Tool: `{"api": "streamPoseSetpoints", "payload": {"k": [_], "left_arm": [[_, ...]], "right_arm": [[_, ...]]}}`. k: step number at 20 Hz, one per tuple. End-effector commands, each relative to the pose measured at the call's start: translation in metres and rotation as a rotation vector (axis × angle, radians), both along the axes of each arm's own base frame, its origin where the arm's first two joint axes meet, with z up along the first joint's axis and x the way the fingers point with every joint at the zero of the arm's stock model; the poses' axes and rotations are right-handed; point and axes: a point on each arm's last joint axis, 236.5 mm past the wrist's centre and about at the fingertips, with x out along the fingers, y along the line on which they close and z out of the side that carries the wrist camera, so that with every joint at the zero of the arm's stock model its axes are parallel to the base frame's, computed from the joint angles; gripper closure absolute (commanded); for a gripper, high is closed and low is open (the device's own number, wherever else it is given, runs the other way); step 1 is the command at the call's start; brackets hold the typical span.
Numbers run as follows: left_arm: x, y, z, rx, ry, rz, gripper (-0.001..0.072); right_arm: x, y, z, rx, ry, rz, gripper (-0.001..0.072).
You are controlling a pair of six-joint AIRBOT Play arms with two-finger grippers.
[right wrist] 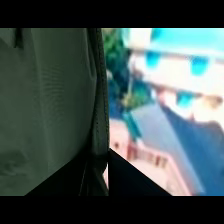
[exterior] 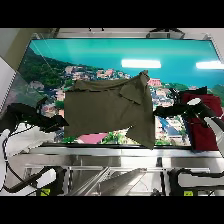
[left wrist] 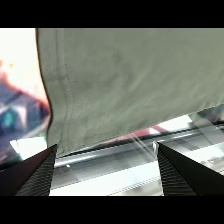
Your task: Fold the shirts.
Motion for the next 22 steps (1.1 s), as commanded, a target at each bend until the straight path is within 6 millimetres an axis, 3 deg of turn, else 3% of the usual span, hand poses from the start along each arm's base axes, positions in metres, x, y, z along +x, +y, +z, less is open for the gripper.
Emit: {"api": "streamPoseSetpoints", "payload": {"k": [1,4,5,7,9,11,13,15,19,22], "left_arm": [[0.001,0.003,-0.001,0.015,-0.006,0.002,0.0014],[0.004,0.005,-0.002,0.021,-0.016,0.010,0.0013],[0.004,0.005,-0.002,0.021,-0.016,0.010,0.0013],[0.004,0.004,-0.002,0.020,-0.015,0.008,0.0013],[0.004,0.005,-0.002,0.021,-0.015,0.009,0.0013],[0.004,0.004,-0.002,0.021,-0.015,0.008,0.0013],[0.003,0.004,-0.003,0.021,-0.013,0.008,0.0013],[0.000,0.004,-0.009,0.023,-0.005,0.018,0.0013],[-0.024,-0.003,-0.038,0.023,0.050,0.057,0.0013],[-0.022,0.000,-0.044,0.039,0.037,0.071,0.0013]], "right_arm": [[0.012,0.014,0.008,0.083,-0.039,-0.017,0.0557],[0.017,0.022,0.016,0.136,-0.052,-0.033,0.0576],[0.015,0.023,0.016,0.142,-0.048,-0.025,0.0693],[0.016,0.020,0.018,0.140,-0.054,-0.030,0.0695],[0.022,0.001,0.026,0.126,-0.058,-0.094,0.0695],[0.020,-0.032,0.037,0.072,-0.059,-0.160,0.0696],[0.000,-0.062,0.040,-0.009,0.000,-0.199,0.0696],[-0.028,-0.070,0.038,-0.050,0.058,-0.189,0.0696],[-0.068,-0.053,0.021,-0.032,0.145,-0.184,0.0696],[-0.088,-0.046,0.012,-0.031,0.179,-0.180,0.0695]]}}
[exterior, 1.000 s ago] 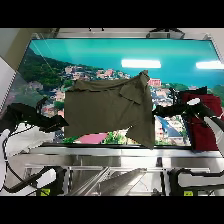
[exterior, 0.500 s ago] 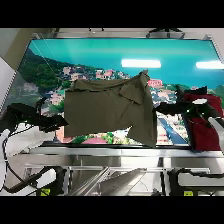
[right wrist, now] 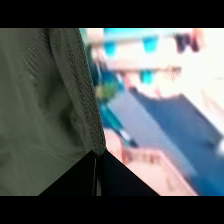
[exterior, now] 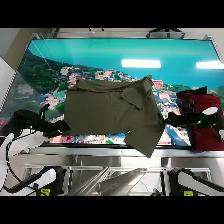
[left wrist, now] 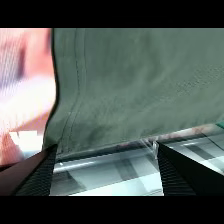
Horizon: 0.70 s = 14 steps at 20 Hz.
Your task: Fold the shirts.
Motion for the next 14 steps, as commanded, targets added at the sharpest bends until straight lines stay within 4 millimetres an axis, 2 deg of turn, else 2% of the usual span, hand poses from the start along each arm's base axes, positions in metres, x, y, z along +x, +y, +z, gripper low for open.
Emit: {"api": "streamPoseSetpoints", "payload": {"k": [1,5,8,10,12,14], "left_arm": [[0.002,0.004,-0.008,0.026,-0.018,0.021,0.0013],[0.021,0.011,0.003,0.044,-0.070,0.018,0.0013],[0.035,0.015,0.038,0.019,-0.097,-0.034,0.0013],[0.045,0.020,0.054,0.021,-0.126,-0.051,0.0013],[0.053,0.025,0.054,0.042,-0.159,-0.045,0.0013],[0.056,0.027,0.044,0.063,-0.183,-0.039,0.0013]], "right_arm": [[-0.024,0.004,-0.008,-0.007,0.046,0.002,0.0695],[-0.021,0.003,0.000,-0.016,0.017,0.002,0.0695],[-0.022,0.004,0.000,-0.014,0.021,0.006,0.0695],[-0.021,0.004,-0.001,-0.016,0.019,0.004,0.0695],[-0.019,0.002,-0.001,-0.022,0.011,0.002,0.0695],[-0.019,0.002,-0.001,-0.024,0.010,0.000,0.0695]]}}
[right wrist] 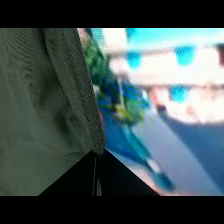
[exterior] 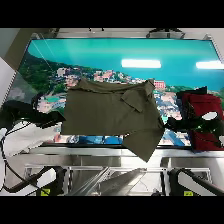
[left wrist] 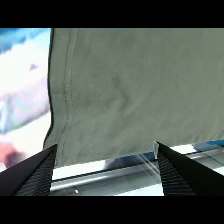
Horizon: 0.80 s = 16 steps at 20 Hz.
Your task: Fold the shirts.
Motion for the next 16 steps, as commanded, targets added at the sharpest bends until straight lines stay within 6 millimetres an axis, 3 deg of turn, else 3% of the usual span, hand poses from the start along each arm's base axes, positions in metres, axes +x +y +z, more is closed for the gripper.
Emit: {"api": "streamPoseSetpoints", "payload": {"k": [1,5,10,13,15,16], "left_arm": [[0.007,0.007,-0.008,0.031,-0.047,0.002,0.0013],[-0.004,0.009,-0.029,0.041,-0.035,0.018,0.0013],[-0.011,0.007,-0.040,0.042,-0.024,0.009,0.0013],[-0.016,-0.002,-0.050,-0.011,0.047,-0.018,0.0014],[-0.026,-0.017,-0.057,-0.059,0.117,-0.098,0.0118],[-0.029,-0.024,-0.058,-0.077,0.141,-0.136,0.0119]], "right_arm": [[0.001,-0.001,0.000,-0.006,-0.008,0.000,0.0695],[0.001,0.000,0.000,-0.003,-0.007,-0.001,0.0695],[0.004,0.004,0.003,0.022,-0.011,-0.012,0.0695],[0.003,0.005,0.004,0.024,-0.010,-0.011,0.0695],[0.002,0.006,0.004,0.028,-0.006,-0.008,0.0695],[0.002,0.006,0.004,0.028,-0.006,-0.008,0.0695]]}}
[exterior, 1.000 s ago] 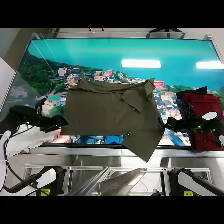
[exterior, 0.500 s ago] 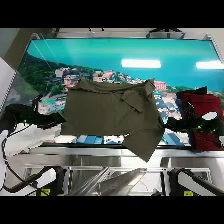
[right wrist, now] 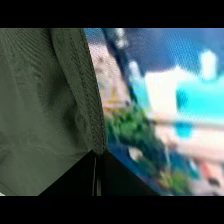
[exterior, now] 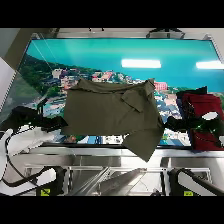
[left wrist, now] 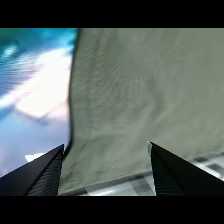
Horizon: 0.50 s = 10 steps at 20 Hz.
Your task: Fold the shirts.
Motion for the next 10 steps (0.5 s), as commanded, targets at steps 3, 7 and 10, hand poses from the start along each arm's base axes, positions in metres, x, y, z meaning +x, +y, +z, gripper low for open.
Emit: {"api": "streamPoseSetpoints", "payload": {"k": [3,7,10], "left_arm": [[-0.004,-0.032,-0.003,-0.104,0.089,-0.195,0.0120],[0.008,-0.034,0.002,-0.146,0.094,-0.216,0.0692],[-0.001,-0.029,-0.006,-0.161,0.129,-0.185,0.0688]], "right_arm": [[0.000,0.001,0.002,0.004,-0.004,0.005,0.0695],[0.007,-0.005,0.008,-0.016,-0.041,0.018,0.0692],[0.018,-0.013,0.016,-0.051,-0.075,0.034,0.0279]]}}
